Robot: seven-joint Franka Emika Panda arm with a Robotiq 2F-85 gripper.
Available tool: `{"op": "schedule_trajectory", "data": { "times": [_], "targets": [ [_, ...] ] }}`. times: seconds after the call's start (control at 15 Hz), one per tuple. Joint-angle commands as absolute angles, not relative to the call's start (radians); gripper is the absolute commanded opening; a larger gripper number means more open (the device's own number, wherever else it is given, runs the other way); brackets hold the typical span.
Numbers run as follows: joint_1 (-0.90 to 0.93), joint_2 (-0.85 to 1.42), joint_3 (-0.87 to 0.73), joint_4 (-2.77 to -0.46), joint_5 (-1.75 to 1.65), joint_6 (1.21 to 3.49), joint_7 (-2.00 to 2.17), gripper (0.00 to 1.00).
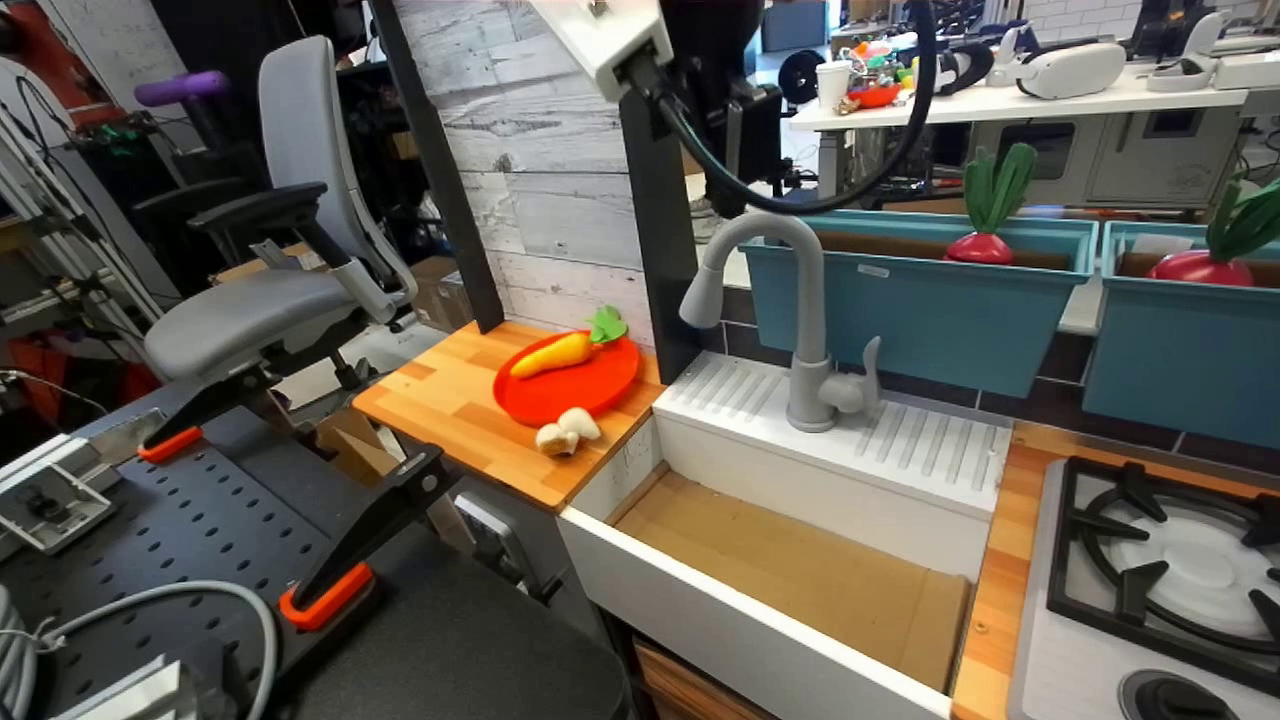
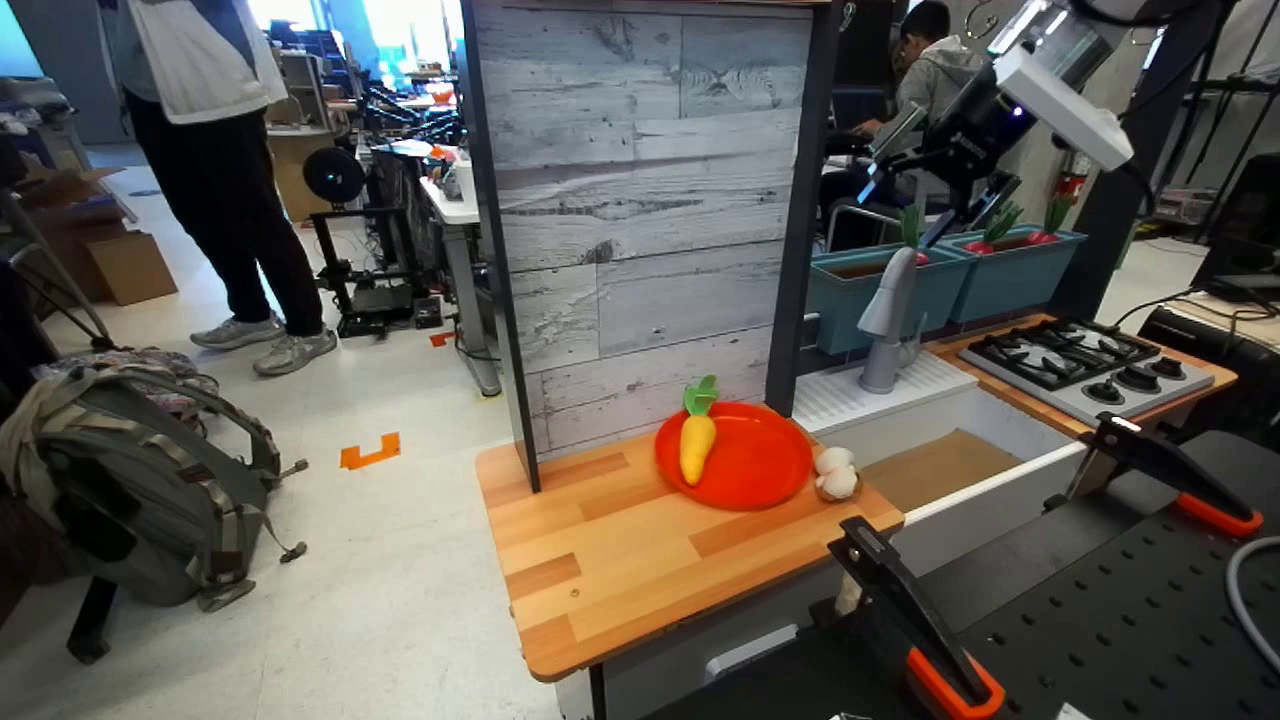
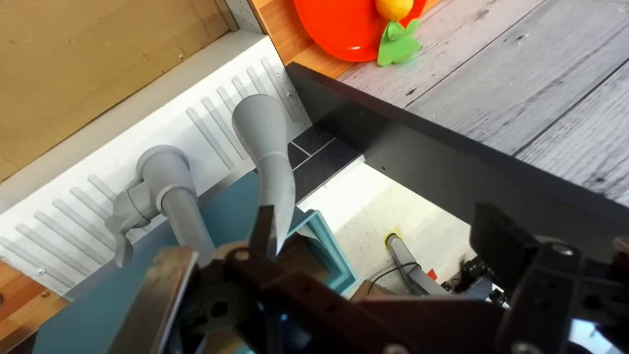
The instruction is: Turn the tap faucet to the left
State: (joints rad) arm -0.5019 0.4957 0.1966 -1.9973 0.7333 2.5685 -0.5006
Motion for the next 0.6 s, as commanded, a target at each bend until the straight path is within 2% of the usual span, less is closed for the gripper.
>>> {"op": "schedule_trajectory", "data": {
  "times": [0.0,0.4,0.47,0.53],
  "targets": [
    [-0.432,0.327,0.129,-2.164,0.698,2.513,-0.579,1.00],
    [-0.267,0.150,0.093,-2.391,0.556,2.530,-0.631,1.00],
    [-0.286,0.225,0.076,-2.301,0.608,2.504,-0.620,1.00],
    [-0.261,0.202,0.076,-2.332,0.590,2.507,-0.618,1.00]
  ]
}}
